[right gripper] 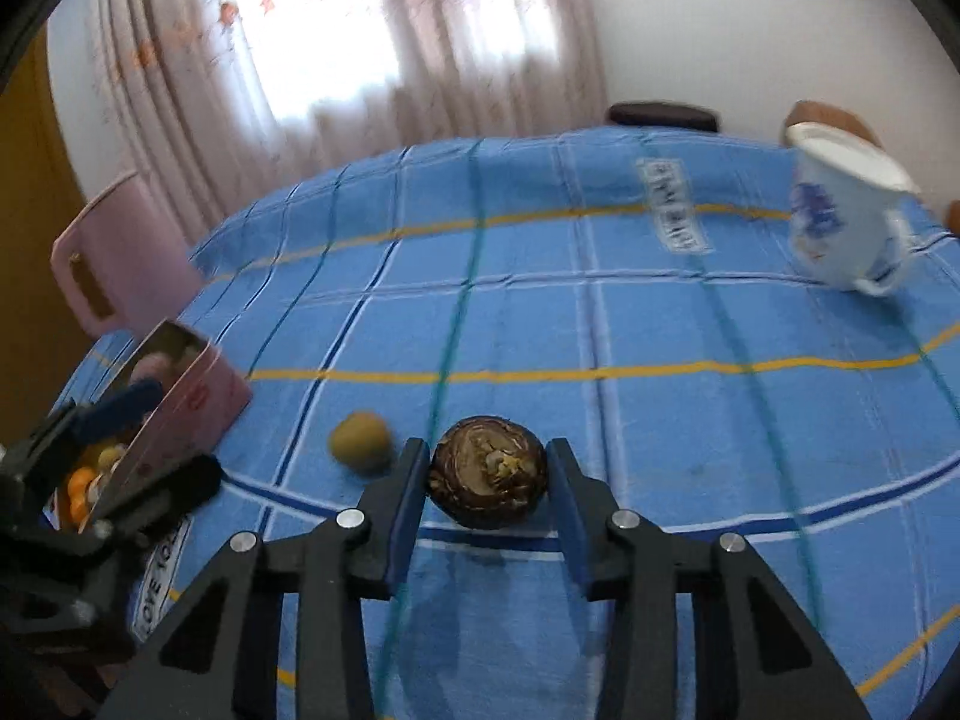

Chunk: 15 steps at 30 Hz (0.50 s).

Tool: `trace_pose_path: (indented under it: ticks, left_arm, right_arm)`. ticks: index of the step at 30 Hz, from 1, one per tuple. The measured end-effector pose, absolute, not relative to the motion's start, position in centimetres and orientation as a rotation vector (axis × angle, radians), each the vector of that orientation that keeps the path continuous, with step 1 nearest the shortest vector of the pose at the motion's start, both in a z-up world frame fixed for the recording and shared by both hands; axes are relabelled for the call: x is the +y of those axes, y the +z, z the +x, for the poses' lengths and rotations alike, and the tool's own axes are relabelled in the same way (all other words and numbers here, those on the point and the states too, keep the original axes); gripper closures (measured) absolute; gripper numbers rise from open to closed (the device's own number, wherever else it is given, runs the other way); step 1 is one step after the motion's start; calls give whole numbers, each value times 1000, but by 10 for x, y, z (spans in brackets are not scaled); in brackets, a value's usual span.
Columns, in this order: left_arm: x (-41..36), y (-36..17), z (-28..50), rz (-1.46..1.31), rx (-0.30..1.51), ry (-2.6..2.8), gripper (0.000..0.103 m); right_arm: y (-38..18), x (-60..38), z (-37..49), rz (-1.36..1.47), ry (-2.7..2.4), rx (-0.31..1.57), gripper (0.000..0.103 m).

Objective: Organize fruits
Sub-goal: 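Grasp the dark brown round fruit with the right gripper, then grasp the small yellow fruit with the left gripper while the right holds the brown fruit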

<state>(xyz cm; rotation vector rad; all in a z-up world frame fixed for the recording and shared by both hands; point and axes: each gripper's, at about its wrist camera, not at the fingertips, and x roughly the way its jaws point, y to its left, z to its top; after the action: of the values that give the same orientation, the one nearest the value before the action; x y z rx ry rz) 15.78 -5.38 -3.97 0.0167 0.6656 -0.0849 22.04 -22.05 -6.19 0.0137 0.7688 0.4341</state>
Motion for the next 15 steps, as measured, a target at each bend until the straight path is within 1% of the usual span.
trace_pose_path:
  ticks: [5,8,10,11,13,15]
  left_arm:
    - [-73,-52,180,22,728,-123,17]
    - [-81,-60,192,34,771,-139,22]
    - [-84,-65,200,25,811,-156,30]
    - [-86,-67,203,29,822,-164,36]
    - [-91,-70,207,34,840,-182,41]
    - [-93,-73,210,23,868,-202,53]
  right_arm:
    - [-58,-246,221,88,377,736,61]
    - [-57,-255,221,114,375,728,61]
    - [-57,-257,220,119,379,724,61]
    - [-56,-256,220,118,383,724,61]
    - [-56,-255,221,116,389,727,61]
    - [-57,-255,221,112,396,730,61]
